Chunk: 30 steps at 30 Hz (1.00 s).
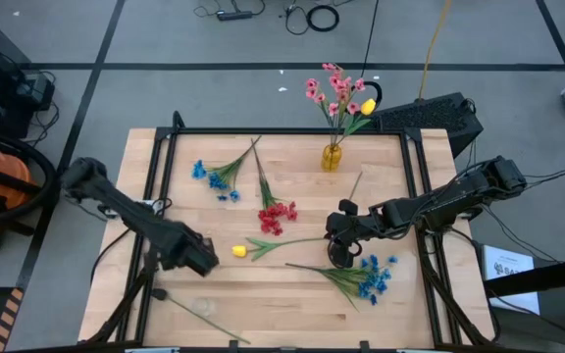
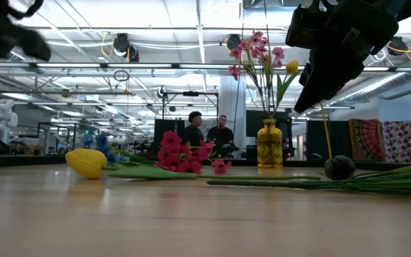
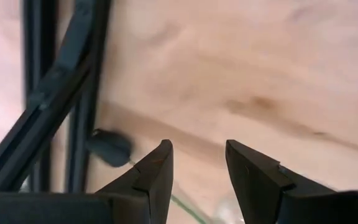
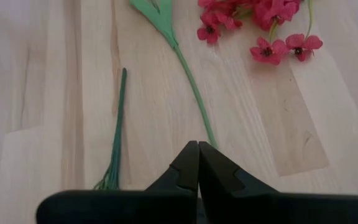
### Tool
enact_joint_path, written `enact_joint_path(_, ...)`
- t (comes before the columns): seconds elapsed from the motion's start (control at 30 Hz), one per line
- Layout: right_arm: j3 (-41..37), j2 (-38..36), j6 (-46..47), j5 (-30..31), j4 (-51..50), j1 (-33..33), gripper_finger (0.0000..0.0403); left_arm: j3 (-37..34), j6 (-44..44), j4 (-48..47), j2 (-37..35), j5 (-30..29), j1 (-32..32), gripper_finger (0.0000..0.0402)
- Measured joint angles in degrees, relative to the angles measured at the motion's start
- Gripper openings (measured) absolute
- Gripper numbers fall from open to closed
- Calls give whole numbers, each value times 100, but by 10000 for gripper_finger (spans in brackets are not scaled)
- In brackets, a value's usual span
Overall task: Sort flowers into vase by color
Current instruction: Put the bottom black flower into the transparent vase
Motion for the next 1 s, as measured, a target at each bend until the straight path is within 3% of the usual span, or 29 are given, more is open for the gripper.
enact_joint_path(0.3, 0, 0, 185, -12, -4, 0, 0, 0, 1125, 363, -1657, -1884, 72, 155)
enact_joint_path(0.47, 0, 0, 497, -16, -2, 0, 0, 0, 2876, 810, -2259, -2638, 72, 155)
enact_joint_path(0.73, 0, 0, 1262, 6, 4, 0, 0, 0, 5737, 1570, -2482, -2680, 67, 155)
enact_joint_path(0.83, 0, -1, 1580, 14, 35, 0, 0, 0, 6975, 1566, -2477, -2365, 68, 155)
enact_joint_path(1.0, 0, 0, 1983, 168, 239, 2, 0, 0, 8074, 1563, -2475, -1879, 31, 155)
